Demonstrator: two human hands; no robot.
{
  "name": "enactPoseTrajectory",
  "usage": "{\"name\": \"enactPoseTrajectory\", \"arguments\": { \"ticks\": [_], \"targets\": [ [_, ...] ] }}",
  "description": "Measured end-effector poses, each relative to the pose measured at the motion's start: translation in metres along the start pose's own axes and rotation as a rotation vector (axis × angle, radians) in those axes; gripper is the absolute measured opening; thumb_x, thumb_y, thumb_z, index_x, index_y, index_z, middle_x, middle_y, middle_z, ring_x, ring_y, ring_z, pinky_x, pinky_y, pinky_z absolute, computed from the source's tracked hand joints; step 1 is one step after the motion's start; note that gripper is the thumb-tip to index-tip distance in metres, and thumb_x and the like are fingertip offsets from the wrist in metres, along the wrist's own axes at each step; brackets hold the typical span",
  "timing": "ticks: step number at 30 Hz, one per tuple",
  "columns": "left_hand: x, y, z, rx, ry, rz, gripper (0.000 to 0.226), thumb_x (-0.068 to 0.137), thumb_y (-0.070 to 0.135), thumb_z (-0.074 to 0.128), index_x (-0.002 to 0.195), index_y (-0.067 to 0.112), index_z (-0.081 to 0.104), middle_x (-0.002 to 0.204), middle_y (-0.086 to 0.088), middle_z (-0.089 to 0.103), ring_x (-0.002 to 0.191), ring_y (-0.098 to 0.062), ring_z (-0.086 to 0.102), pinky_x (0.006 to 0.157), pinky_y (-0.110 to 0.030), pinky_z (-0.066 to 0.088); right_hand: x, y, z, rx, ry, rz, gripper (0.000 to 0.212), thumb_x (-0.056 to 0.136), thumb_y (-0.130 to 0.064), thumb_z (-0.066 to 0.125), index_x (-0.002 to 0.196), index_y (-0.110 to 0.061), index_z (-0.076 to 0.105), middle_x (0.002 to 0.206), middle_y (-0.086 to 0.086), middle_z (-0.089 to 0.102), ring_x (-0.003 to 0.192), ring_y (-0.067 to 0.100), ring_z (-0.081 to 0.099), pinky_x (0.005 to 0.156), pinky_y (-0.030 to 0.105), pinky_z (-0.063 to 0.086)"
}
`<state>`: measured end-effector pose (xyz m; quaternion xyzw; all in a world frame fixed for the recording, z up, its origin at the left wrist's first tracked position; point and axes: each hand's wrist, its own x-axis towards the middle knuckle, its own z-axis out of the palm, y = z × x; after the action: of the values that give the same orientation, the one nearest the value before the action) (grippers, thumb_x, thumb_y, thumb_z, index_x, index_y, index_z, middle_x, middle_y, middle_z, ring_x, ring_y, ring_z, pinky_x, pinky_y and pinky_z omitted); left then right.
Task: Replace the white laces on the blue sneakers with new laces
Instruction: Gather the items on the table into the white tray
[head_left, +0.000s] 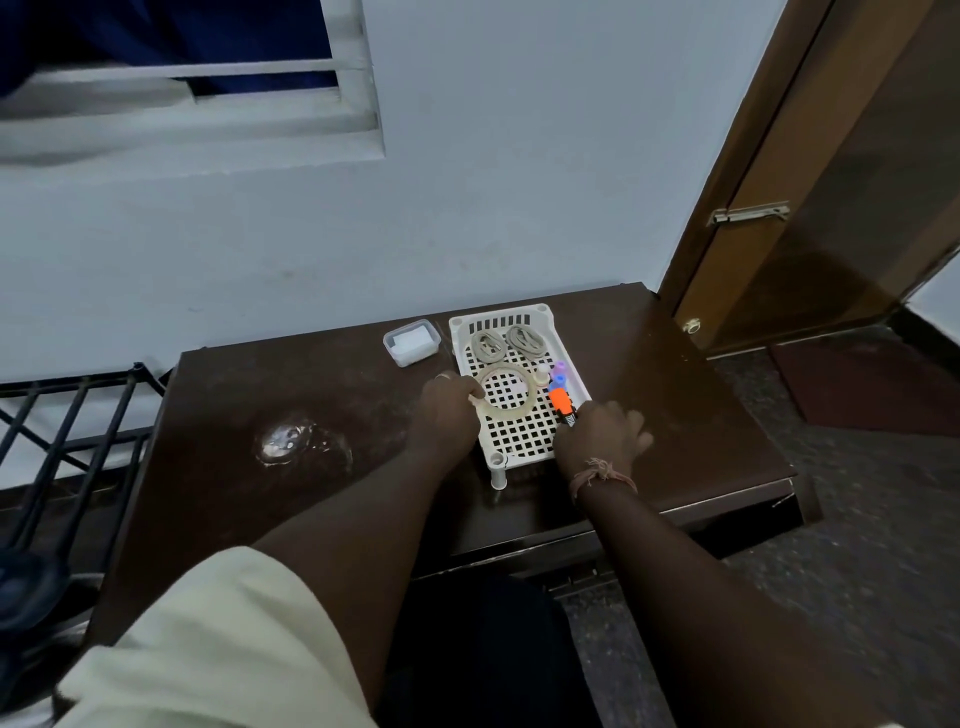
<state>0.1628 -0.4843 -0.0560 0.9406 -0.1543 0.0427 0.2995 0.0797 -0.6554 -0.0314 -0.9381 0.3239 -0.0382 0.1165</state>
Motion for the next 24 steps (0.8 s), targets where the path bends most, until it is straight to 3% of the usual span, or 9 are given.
{"name": "enactPoseTrajectory", "arguments": {
  "ticks": [12,18,21,24],
  "targets": [
    [0.000,-0.005,0.006,-0.005,-0.029,-0.020,0.029,0.084,0.003,0.057,0.098,0.018,0.077,0.102,-0.007,0.066,0.094,-0.025,0.063,0.081,-0.038,0.052,-0.001,-0.009,0.008,-0.033,-0.048,0.045,0.018,0.080,-0.023,0.058,0.093,-0.017,0.069,0.102,0.003,0.064,0.111,0.029,0.043,0.094,0.046,0.028],
    [0.016,-0.020,-0.007,0.029,0.061,-0.044,0.025,0.087,0.009,0.055,0.102,0.013,0.074,0.101,-0.012,0.069,0.096,-0.031,0.064,0.082,-0.040,0.053,0.004,-0.008,0.006,0.009,0.037,0.014,0.033,0.081,-0.045,0.057,0.097,-0.018,0.067,0.105,0.004,0.060,0.109,0.031,0.042,0.089,0.046,0.028],
    [0.034,-0.036,-0.016,0.087,0.086,-0.180,0.038,0.088,0.007,0.053,0.123,0.011,0.068,0.122,-0.019,0.064,0.111,-0.039,0.060,0.095,-0.044,0.049,0.013,-0.013,0.007,0.038,0.136,-0.045,0.031,0.085,-0.044,0.054,0.099,-0.020,0.068,0.104,0.002,0.060,0.106,0.030,0.044,0.088,0.046,0.030],
    [0.057,-0.055,-0.020,0.162,0.002,-0.327,0.056,0.088,0.011,0.052,0.144,0.017,0.051,0.140,-0.019,0.050,0.123,-0.040,0.050,0.105,-0.044,0.042,0.022,-0.022,0.009,0.050,0.204,-0.126,0.023,0.085,-0.038,0.055,0.092,-0.022,0.070,0.099,0.001,0.061,0.102,0.029,0.045,0.085,0.044,0.029]
  ]
}}
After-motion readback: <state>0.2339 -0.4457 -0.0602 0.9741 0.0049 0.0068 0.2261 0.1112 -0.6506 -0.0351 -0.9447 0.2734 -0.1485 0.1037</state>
